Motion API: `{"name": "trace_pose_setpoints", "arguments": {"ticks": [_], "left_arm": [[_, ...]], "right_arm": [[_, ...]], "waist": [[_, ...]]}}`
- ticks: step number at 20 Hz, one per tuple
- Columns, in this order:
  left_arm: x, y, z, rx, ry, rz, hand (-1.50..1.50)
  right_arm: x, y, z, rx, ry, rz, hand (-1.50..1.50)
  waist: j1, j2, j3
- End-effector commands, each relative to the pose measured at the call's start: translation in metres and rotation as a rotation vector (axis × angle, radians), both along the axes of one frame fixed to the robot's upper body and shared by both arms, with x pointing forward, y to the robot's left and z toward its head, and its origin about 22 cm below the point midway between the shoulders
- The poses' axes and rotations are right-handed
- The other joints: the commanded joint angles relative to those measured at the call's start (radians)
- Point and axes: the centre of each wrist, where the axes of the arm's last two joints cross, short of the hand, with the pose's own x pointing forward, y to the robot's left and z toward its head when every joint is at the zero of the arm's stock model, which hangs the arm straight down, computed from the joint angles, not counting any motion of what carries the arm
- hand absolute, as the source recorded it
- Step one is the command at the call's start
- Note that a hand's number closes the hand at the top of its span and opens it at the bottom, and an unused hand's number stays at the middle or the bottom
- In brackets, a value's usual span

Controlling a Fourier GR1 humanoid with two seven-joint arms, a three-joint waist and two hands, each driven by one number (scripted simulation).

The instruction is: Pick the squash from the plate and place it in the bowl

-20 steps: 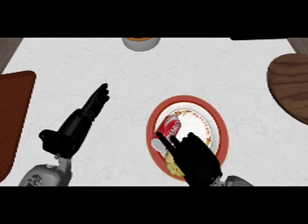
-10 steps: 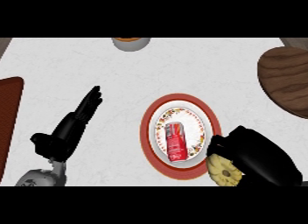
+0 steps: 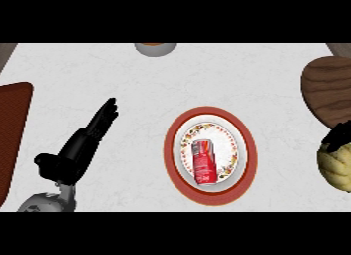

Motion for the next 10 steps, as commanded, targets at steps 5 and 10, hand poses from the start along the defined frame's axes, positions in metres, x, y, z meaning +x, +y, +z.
{"name": "trace_pose_setpoints", "arguments": {"ticks": [5, 10], "left_arm": [[0.018, -0.019, 0.016, -0.002, -0.021, -0.084, 0.0], [0.006, -0.01, 0.0, -0.008, 0.004, -0.112, 0.0]], "right_arm": [[0.011, -0.135, 0.009, 0.03, -0.151, -0.165, 1.5], [0.046, -0.152, 0.007, 0.044, -0.207, -0.223, 1.5]], "waist": [[0.079, 0.009, -0.003], [0.102, 0.01, -0.005]]}}
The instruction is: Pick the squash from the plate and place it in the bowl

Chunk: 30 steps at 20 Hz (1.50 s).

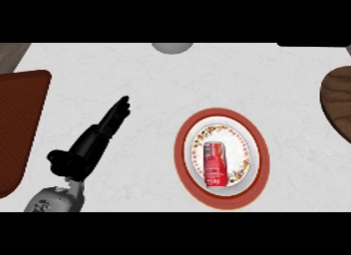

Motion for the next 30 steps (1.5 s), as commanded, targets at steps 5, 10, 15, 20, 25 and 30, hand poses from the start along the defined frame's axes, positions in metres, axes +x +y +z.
{"name": "trace_pose_setpoints", "arguments": {"ticks": [5, 10, 15, 20, 25, 30], "left_arm": [[0.008, -0.008, 0.0, -0.005, 0.003, -0.055, 0.0], [0.011, -0.02, 0.0, 0.009, -0.01, -0.034, 0.0], [0.009, -0.019, 0.002, 0.0, -0.022, -0.043, 0.0], [0.007, -0.017, 0.004, 0.0, -0.023, -0.051, 0.0], [0.011, -0.019, 0.002, -0.002, -0.028, -0.049, 0.0], [0.005, -0.017, 0.002, 0.004, -0.02, -0.06, 0.0]], "right_arm": [[0.021, -0.025, -0.024, -0.206, 0.221, -0.067, 1.5], [0.032, -0.028, -0.038, -0.16, 0.442, -0.038, -1.5], [0.056, -0.018, -0.03, -0.023, 0.38, 0.104, -1.5], [0.058, -0.027, -0.022, 0.15, 0.324, 0.033, -1.5], [0.058, -0.04, 0.0, 0.381, 0.32, -0.059, -1.5], [0.038, -0.061, -0.001, 0.491, 0.373, -0.164, -1.5]], "waist": [[0.043, 0.012, -0.001], [0.05, 0.014, 0.001], [0.04, 0.01, 0.001], [0.043, 0.011, 0.002], [0.038, 0.017, 0.003], [0.058, 0.026, 0.006]]}}
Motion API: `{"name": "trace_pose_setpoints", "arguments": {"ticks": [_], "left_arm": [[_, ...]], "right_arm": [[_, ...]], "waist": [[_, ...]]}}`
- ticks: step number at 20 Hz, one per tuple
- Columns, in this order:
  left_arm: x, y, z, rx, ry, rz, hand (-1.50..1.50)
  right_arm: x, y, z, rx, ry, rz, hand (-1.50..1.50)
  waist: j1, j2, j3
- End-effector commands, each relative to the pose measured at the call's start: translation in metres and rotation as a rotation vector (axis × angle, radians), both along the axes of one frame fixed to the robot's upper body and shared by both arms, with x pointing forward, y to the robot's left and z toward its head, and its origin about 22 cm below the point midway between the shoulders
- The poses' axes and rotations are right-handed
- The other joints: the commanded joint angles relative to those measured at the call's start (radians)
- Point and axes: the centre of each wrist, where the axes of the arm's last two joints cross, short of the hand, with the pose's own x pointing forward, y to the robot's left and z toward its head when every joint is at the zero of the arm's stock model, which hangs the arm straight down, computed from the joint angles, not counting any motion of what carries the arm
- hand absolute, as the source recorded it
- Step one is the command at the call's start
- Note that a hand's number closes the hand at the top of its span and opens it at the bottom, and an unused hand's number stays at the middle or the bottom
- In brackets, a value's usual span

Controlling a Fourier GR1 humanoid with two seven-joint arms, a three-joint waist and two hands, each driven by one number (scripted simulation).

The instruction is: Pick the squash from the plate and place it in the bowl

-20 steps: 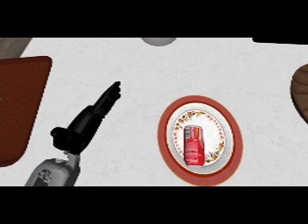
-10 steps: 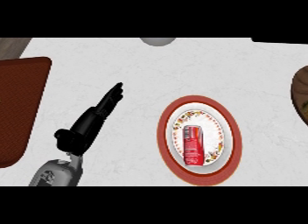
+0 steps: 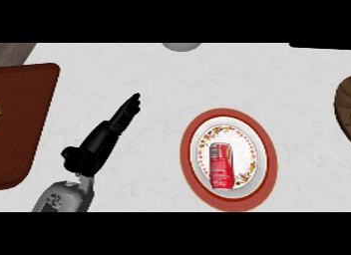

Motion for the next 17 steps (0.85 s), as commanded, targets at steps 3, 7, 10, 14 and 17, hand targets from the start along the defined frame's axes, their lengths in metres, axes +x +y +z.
{"name": "trace_pose_setpoints", "arguments": {"ticks": [3, 7, 10, 14, 17], "left_arm": [[0.003, -0.004, 0.006, -0.009, -0.019, 0.0, 0.0], [0.002, -0.006, 0.009, -0.014, -0.03, -0.007, 0.0], [0.0, 0.001, 0.002, -0.003, -0.012, 0.002, 0.0], [0.001, -0.003, 0.004, -0.01, -0.02, 0.007, 0.0], [0.001, -0.002, 0.005, -0.022, -0.025, 0.007, 0.0]], "right_arm": [[-0.027, -0.033, 0.025, 0.189, 0.034, -0.012, -1.5], [-0.041, -0.043, 0.022, 0.247, 0.02, -0.065, -1.5], [-0.046, -0.048, 0.023, 0.295, -0.003, -0.1, -1.5], [-0.049, -0.05, 0.029, 0.274, 0.006, -0.1, -1.5], [-0.053, -0.053, 0.03, 0.294, 0.028, -0.084, -1.5]], "waist": [[0.004, 0.012, 0.004], [0.0, 0.013, 0.009], [0.004, 0.02, 0.011], [0.011, 0.025, 0.014], [0.003, 0.024, 0.016]]}}
